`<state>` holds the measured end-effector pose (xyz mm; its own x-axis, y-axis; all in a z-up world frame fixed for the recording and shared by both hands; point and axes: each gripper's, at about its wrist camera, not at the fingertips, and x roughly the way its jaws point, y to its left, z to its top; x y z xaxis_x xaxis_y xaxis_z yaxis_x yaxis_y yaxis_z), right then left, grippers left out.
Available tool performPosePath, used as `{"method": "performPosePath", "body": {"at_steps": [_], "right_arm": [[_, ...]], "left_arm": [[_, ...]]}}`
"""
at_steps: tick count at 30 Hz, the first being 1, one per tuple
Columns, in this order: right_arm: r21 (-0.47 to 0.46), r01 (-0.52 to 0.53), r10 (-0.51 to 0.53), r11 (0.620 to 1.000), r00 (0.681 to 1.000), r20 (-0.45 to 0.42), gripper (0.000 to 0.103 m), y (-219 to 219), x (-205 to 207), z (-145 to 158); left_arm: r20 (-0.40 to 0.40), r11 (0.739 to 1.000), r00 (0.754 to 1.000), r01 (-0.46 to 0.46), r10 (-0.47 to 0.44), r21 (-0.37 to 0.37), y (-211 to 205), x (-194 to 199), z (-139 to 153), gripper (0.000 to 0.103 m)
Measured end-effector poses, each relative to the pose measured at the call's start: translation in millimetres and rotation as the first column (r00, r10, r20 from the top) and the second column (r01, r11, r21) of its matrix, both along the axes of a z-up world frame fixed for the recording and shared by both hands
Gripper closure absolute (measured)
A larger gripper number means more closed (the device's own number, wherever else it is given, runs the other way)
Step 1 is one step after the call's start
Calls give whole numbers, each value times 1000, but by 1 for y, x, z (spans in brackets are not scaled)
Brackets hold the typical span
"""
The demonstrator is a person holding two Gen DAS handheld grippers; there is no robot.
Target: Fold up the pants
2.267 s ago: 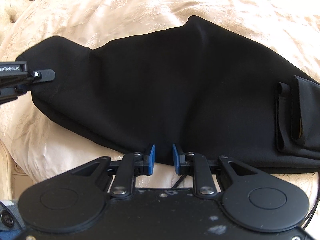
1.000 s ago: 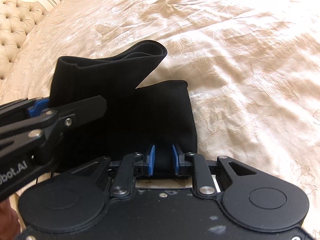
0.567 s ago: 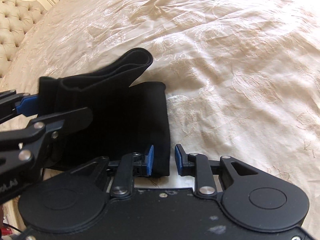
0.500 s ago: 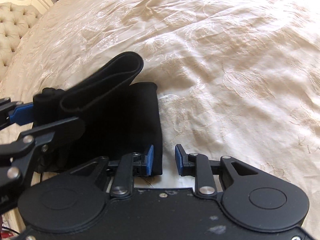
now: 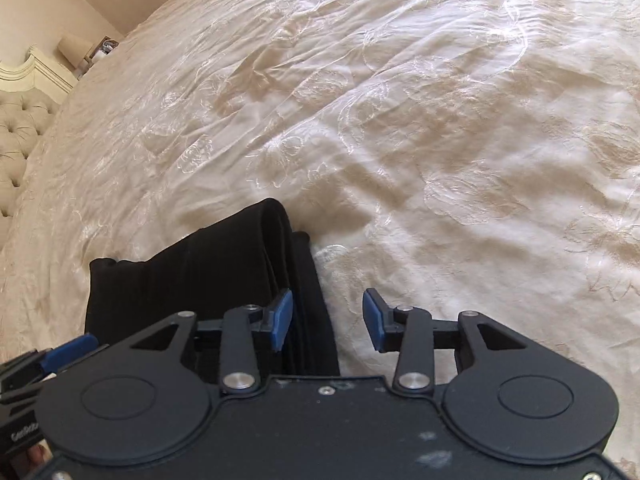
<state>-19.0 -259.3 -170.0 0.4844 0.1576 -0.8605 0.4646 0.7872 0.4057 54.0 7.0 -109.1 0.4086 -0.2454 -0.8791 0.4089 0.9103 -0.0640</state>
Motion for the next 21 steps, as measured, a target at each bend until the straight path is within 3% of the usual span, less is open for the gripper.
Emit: {"method": "performPosePath", "body": {"at_steps": [4,10,15,21], "right_arm": [[-4,-31,30,1000,999,-36,59,13,11,-4],[0,-94,94,996,994,-47,57,25,28,-7],[-114,-244,236,963,968,-84,58,45,43,-4],[-163,-149,142,975,988,-59,59,37,37,13]], "left_arm": [[-52,981,979,-195,196,9,54,17,-5,61],[-65,942,940,-334,334,13,103,25,-4,61],[-74,946,944,-323,323,4,107,33,-4,61],[-65,978,976,-210,210,12,75,42,-11,61]]}}
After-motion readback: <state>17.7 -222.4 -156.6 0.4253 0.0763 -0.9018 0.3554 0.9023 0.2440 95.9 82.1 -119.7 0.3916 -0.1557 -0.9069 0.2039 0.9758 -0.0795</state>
